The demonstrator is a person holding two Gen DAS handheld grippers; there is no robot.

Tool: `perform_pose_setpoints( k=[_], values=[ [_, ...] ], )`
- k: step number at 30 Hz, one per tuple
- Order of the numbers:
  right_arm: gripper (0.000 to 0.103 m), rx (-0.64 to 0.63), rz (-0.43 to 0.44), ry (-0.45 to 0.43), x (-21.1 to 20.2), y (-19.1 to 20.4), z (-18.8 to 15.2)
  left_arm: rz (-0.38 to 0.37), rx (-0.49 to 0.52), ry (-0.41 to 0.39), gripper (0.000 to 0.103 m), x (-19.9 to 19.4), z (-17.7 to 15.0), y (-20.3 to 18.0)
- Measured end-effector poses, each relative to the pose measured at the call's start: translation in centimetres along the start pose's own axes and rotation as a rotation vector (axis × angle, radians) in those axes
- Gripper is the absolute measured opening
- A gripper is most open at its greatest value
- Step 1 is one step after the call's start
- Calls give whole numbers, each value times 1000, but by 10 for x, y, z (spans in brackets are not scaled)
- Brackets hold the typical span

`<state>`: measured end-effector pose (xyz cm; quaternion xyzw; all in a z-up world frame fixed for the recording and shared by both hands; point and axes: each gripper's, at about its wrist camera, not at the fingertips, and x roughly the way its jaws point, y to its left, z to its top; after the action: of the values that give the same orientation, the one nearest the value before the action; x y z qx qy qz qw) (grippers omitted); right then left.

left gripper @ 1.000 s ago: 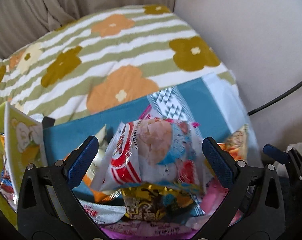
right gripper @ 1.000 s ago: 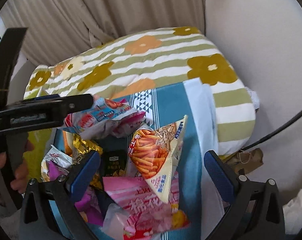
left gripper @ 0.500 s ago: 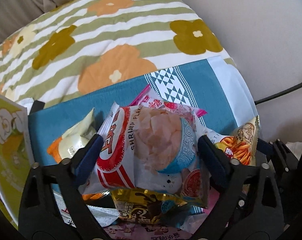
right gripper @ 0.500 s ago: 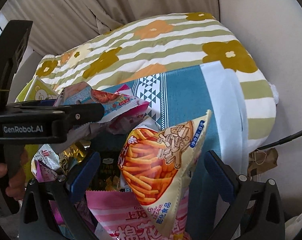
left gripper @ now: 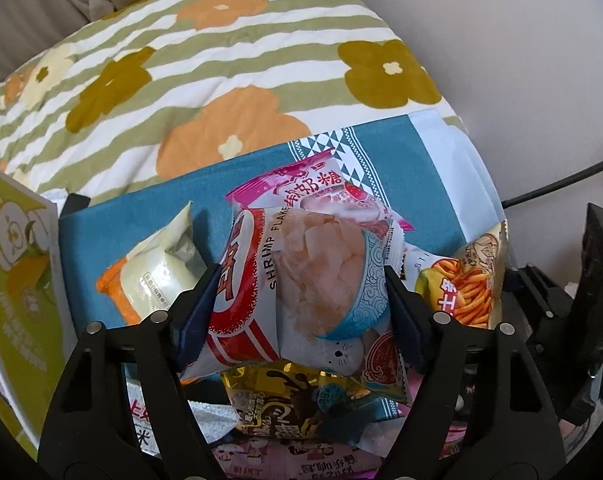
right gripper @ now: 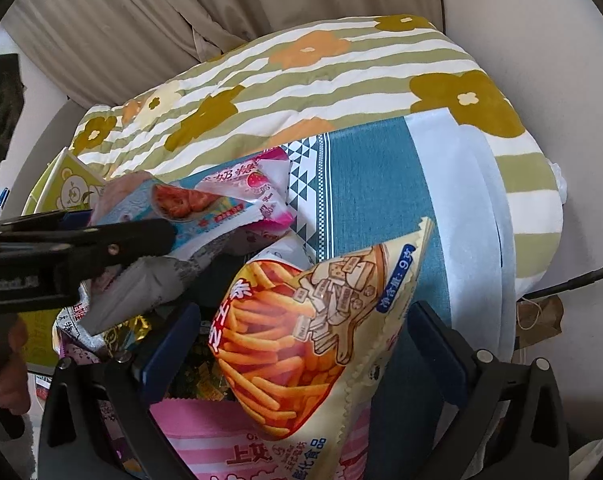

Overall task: Organize snacks
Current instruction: 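Carry both bags over the box and release them inside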

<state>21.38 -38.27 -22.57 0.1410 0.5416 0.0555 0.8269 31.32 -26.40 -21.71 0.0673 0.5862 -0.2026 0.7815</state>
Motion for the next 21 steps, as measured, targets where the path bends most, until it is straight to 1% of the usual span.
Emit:
perform_pose_setpoints(
  k=[2, 3, 4, 10, 16, 21],
  values=[
    [85, 3, 8, 9, 1, 1, -1, -1, -1, -5, 74, -3, -2, 0],
    [81, 5, 9, 13, 1, 1, -2, -3, -2, -8, 74, -5, -2, 0],
    [74, 5, 6, 15, 1, 1, -3, -4, -3, -12, 74, -7, -3, 0],
    [64, 15, -11, -15, -12, 1, -8, -14, 1, -40, 74, -22, -7, -3],
    [62, 32, -32, -65, -34, 1, -10, -31, 4, -92, 74, -48, -12, -5],
    [61, 36, -42, -123, -58, 6, -8, -38, 6, -140, 74, -73, -17, -8]
  ],
)
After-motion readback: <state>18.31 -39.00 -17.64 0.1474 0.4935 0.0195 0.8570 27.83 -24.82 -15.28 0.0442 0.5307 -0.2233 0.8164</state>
